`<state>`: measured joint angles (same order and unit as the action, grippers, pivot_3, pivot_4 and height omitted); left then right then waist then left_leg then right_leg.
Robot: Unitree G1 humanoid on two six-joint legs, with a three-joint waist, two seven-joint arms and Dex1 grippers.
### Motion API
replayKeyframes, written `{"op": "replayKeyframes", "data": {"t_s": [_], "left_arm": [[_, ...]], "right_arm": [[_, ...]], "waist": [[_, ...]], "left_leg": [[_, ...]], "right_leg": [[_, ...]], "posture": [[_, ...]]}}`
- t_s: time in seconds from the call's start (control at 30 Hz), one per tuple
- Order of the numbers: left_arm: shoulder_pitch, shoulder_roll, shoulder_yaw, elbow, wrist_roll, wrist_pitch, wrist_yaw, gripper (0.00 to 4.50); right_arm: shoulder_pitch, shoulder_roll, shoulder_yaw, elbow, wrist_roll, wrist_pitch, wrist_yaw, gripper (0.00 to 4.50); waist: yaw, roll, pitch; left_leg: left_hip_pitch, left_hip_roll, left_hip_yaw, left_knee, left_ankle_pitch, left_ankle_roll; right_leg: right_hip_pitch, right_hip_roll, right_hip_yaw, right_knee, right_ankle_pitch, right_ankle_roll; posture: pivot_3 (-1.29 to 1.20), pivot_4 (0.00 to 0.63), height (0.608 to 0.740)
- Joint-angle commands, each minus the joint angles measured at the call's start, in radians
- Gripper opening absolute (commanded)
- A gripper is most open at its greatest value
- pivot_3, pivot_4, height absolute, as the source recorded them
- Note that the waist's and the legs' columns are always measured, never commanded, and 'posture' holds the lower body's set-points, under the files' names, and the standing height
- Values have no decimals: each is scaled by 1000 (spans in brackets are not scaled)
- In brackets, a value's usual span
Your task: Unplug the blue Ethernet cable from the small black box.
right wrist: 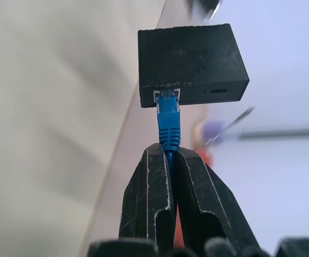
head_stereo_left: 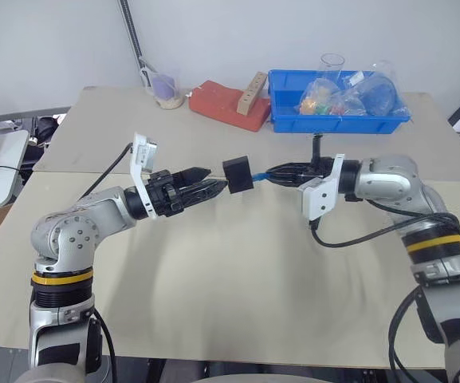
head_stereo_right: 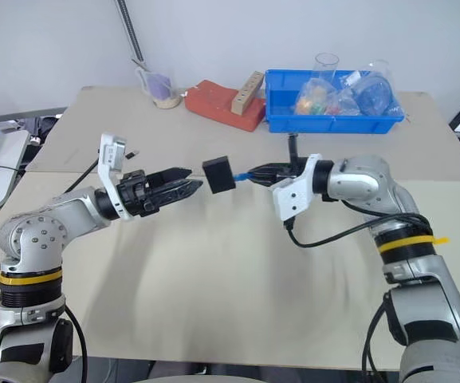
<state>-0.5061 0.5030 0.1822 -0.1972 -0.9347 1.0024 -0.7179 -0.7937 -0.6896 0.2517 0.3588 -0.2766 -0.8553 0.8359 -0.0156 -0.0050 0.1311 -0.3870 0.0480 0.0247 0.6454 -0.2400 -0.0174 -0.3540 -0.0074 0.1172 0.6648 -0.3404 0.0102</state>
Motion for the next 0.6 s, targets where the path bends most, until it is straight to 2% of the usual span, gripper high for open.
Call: {"op": "replayKeyframes", "data": {"t_s": [0.03,0.33,0.43,0.57,0.6], "left_arm": [[-8,15,-6,-12,18,-36,-16,4500],[-5,27,-72,-9,76,-84,-86,4500],[-2,39,-86,0,92,-97,-111,3686],[-10,42,-87,7,90,-98,-130,1906],[-12,43,-88,8,92,-99,-133,1329]], "right_arm": [[-23,10,10,1,21,-81,-31,28],[-46,39,38,-14,69,-88,-24,28],[-53,45,43,-19,87,-82,-17,0],[-55,46,51,-25,109,-79,-6,0],[-55,46,52,-26,113,-77,-3,0]], "waist": [[-1,0,0],[-4,0,0],[-5,0,0],[-5,0,0],[-5,0,0]], "left_leg": [[0,0,0,0,0,0],[0,1,0,0,0,-1],[0,1,0,0,0,-1],[0,1,0,-1,0,0],[0,1,0,0,0,0]], "right_leg": [[0,0,0,0,0,0],[0,1,0,0,0,0],[0,1,0,0,0,0],[0,1,0,1,0,0],[0,1,0,1,0,0]], "posture": [[0,150,740],[0,150,740],[0,150,740],[0,150,740],[0,150,740]]}}
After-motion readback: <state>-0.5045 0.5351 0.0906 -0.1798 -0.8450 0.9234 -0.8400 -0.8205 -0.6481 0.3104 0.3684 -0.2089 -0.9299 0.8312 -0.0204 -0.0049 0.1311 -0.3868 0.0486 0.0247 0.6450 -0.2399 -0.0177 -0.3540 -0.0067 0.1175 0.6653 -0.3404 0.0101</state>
